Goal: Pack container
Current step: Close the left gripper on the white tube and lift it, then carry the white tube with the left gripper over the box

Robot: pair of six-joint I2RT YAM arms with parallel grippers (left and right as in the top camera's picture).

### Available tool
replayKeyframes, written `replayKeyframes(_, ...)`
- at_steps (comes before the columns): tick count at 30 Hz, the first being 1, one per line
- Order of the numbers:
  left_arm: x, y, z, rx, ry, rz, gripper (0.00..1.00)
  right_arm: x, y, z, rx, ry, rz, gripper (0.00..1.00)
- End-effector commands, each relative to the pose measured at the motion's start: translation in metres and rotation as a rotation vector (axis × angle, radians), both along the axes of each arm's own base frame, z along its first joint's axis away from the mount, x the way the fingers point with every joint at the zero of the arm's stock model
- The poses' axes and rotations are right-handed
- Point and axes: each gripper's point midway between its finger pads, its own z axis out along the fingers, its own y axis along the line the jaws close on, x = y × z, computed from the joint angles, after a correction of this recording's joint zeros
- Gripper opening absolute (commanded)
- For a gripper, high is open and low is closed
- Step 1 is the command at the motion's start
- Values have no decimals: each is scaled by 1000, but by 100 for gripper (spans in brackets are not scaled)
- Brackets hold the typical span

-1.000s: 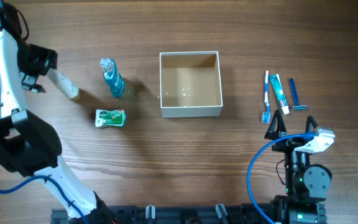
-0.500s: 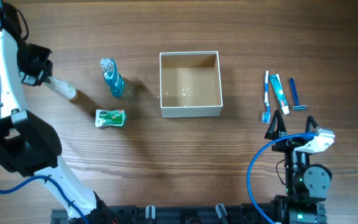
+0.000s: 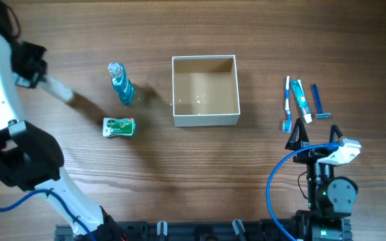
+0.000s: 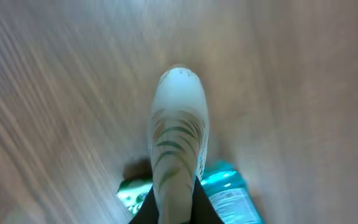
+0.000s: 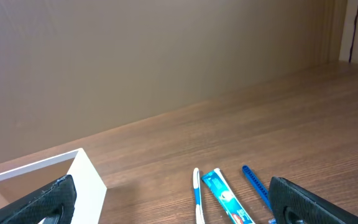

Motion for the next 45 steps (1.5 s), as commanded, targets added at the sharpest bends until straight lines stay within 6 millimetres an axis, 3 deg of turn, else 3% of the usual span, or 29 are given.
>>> replayKeyframes(1,11,17,86,128,-237,-21,4,0,0,0,-6,-1,0,100)
replayKeyframes(4,15,11,143,179,-401,-37,4,0,0,0,-7,-1,0,100)
replayKeyframes(7,21,-19,189,182,-555,-104,4,0,1,0,-7,0,0,100)
replayKeyframes(10,29,-67,220,174,-670,-230,4,0,0,0,-6,-1,0,100)
replayKeyframes(14,40,-149,240,209,-750,-518,4,0,0,0,-7,-1,0,100)
replayKeyframes(18,36,-204,237,327,-721,-737,4,0,0,0,-7,-1,0,100)
replayKeyframes(24,27,-261,231,369,-708,-946,4,0,0,0,-7,-1,0,100)
replayKeyframes(33,23,-300,176,267,-546,-1072,4,0,0,0,-7,-1,0,100)
replayKeyframes(36,19,-324,149,181,-482,-1161,4,0,0,0,-7,-1,0,100)
replayKeyframes(41,18,-348,131,139,-451,-1235,4,0,0,0,-6,-1,0,100)
replayKeyframes(45,14,-355,123,129,-424,-1256,4,0,0,0,-7,-1,0,100)
